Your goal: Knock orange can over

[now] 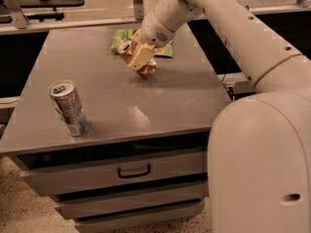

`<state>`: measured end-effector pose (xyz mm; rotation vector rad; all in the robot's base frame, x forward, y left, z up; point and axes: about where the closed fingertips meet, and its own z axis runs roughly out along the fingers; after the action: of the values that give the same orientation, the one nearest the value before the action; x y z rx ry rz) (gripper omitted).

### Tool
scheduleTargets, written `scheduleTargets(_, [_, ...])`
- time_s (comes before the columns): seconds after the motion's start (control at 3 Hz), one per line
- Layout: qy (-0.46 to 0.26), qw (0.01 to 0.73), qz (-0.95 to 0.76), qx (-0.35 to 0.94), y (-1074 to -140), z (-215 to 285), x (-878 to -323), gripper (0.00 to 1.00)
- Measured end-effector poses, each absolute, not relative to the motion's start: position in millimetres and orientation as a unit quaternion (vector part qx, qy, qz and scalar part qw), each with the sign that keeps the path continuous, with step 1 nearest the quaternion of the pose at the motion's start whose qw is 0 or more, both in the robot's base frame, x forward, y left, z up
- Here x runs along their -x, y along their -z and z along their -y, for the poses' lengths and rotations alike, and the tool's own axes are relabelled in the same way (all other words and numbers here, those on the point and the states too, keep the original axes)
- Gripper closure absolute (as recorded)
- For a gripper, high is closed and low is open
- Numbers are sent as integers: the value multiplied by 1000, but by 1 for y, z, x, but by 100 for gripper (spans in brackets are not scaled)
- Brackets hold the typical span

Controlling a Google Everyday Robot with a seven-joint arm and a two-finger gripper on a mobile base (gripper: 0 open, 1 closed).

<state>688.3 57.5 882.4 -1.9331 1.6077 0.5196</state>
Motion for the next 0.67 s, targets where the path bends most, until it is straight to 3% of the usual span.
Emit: scheduleTargets(0.67, [-208,268,-577,742,-867,-81,-688,35])
